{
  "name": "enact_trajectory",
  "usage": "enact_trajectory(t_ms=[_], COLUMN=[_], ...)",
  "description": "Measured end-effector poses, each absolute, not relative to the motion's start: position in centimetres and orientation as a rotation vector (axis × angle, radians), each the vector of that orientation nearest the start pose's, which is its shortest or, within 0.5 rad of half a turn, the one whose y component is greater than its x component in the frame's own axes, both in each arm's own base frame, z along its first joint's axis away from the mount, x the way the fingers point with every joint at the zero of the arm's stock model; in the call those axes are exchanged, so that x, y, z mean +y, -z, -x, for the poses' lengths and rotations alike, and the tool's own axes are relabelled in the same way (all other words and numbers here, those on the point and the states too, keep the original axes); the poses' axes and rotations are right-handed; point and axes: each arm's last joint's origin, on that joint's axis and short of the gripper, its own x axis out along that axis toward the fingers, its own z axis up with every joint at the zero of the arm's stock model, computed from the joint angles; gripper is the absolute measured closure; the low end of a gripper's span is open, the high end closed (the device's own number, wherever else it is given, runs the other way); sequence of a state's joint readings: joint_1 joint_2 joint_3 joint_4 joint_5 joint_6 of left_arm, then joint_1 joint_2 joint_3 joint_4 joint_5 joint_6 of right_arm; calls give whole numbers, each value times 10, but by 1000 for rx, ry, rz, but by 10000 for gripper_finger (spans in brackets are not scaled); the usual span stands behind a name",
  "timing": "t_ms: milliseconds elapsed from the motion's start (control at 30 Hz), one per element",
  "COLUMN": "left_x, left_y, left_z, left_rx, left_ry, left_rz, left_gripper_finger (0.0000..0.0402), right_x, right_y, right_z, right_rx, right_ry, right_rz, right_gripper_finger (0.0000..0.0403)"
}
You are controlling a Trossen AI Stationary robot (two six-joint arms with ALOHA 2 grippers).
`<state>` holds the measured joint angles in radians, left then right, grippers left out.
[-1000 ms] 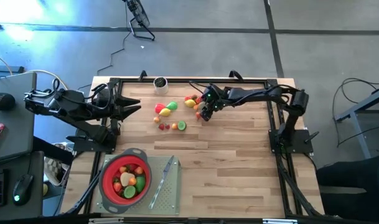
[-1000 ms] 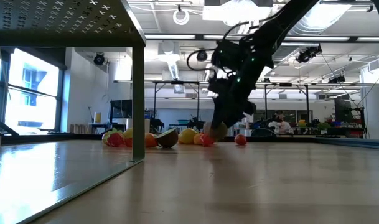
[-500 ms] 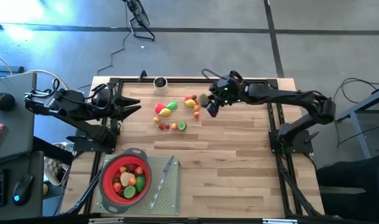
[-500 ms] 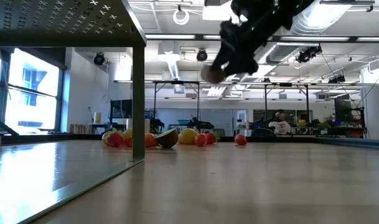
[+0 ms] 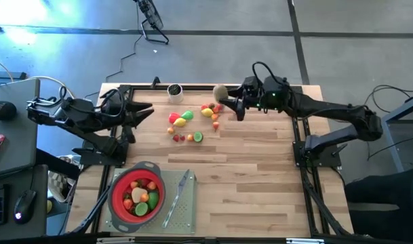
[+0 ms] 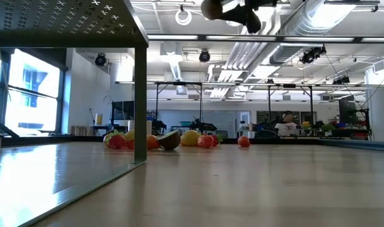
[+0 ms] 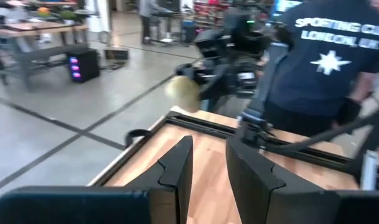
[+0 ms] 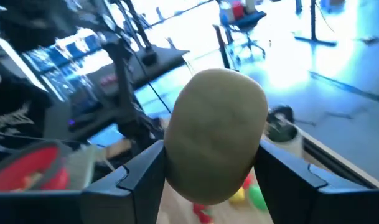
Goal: Pick & Place Fruit
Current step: Put the kiwi into the red strainer bowl on the shelf
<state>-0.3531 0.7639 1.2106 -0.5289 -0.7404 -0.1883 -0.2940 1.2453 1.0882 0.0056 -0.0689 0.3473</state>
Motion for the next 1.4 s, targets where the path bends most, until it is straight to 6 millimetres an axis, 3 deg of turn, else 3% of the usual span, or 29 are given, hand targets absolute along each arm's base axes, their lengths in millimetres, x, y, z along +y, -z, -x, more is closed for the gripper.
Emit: enact_trajectory(t_ms=[367, 633, 1167, 1400], left_x=[-19, -25, -27, -30], left_y=[-439, -435, -434, -430], left_z=[-112, -126, -130, -139], left_rx=[28, 70, 65, 96], left_ry=[-447, -396, -401, -403], left_rz=[140, 112, 169, 125], left_gripper_finger=[309, 300, 143, 104], right_x=[-60, -56, -56, -56], right_y=[-366, -368, -369, -369], right_z=[-277, -278, -278, -278], right_rx=[56, 31, 25, 23], right_ry=[213, 192, 179, 178], right_rz=[-355, -350, -349, -341], right_gripper_finger=[189, 189, 189, 189])
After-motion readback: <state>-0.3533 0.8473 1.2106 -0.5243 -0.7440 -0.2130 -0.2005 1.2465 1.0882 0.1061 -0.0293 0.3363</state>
